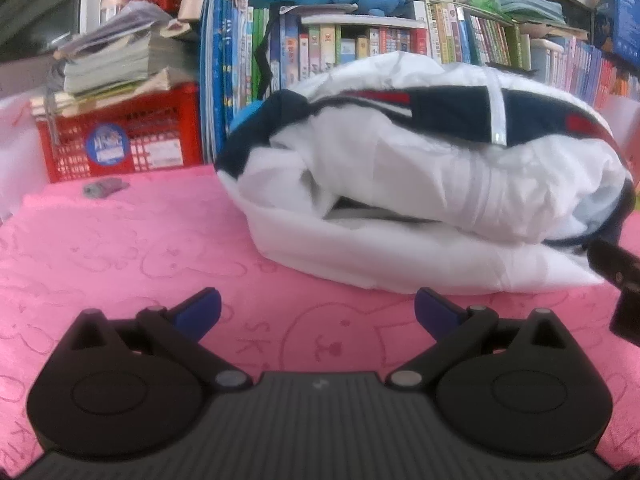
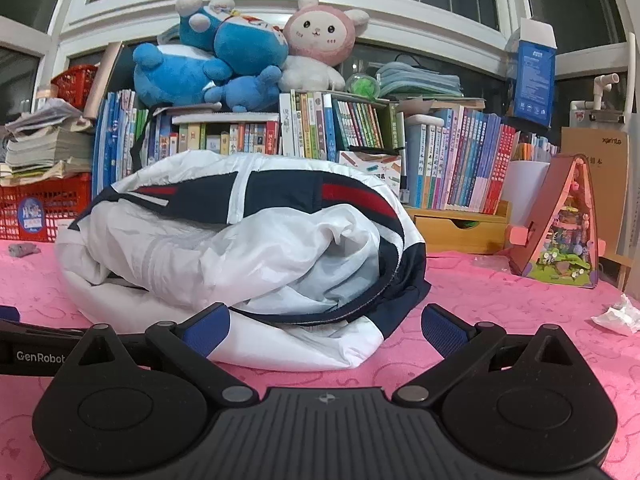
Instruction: Fold clothes
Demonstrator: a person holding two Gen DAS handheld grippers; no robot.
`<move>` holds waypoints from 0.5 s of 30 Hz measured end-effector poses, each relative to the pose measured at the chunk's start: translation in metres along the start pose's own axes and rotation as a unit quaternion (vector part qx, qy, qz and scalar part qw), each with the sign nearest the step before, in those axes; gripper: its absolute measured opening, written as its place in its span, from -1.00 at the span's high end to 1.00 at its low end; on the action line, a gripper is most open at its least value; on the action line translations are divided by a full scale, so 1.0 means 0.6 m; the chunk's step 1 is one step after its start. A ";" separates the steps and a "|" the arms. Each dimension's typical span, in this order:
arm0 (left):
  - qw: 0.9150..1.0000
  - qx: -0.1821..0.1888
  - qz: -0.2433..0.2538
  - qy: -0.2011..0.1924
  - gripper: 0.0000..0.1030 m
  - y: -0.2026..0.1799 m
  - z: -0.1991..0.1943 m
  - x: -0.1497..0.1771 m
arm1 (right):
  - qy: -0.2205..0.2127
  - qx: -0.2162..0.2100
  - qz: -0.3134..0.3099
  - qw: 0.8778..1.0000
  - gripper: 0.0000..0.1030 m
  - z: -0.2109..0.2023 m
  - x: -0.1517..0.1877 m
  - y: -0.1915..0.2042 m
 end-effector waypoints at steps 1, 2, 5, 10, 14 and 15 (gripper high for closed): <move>1.000 0.001 0.004 -0.002 -1.00 -0.002 0.000 0.001 | 0.000 0.002 0.000 1.000 -1.00 0.000 0.000 0.000; 1.000 0.004 0.006 -0.005 -1.00 -0.003 -0.001 0.001 | 0.000 0.002 0.000 1.000 -1.00 0.000 0.000 0.000; 1.000 0.010 0.008 -0.012 -1.00 -0.004 -0.003 0.002 | -0.005 0.003 0.003 1.000 -1.00 -0.003 0.000 -0.003; 1.000 0.009 0.007 -0.018 -1.00 -0.005 -0.005 0.003 | -0.009 0.001 0.005 1.000 -1.00 -0.005 -0.001 -0.003; 1.000 0.014 0.015 -0.022 -1.00 -0.011 -0.006 0.003 | -0.010 0.000 0.002 1.000 -1.00 -0.006 -0.001 -0.001; 0.999 0.014 0.016 -0.023 -1.00 -0.011 -0.007 0.003 | -0.011 0.001 0.003 1.000 -1.00 -0.006 -0.002 -0.001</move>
Point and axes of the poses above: each gripper's, at about its wrist camera, not at the fingertips, and z roughly the way its jaws point, y to its left, x to its underside, the point moved 4 cm from there along z, roughly the way its jaws point, and after that the axes turned 10 degrees about z, right-handed, at the moved point
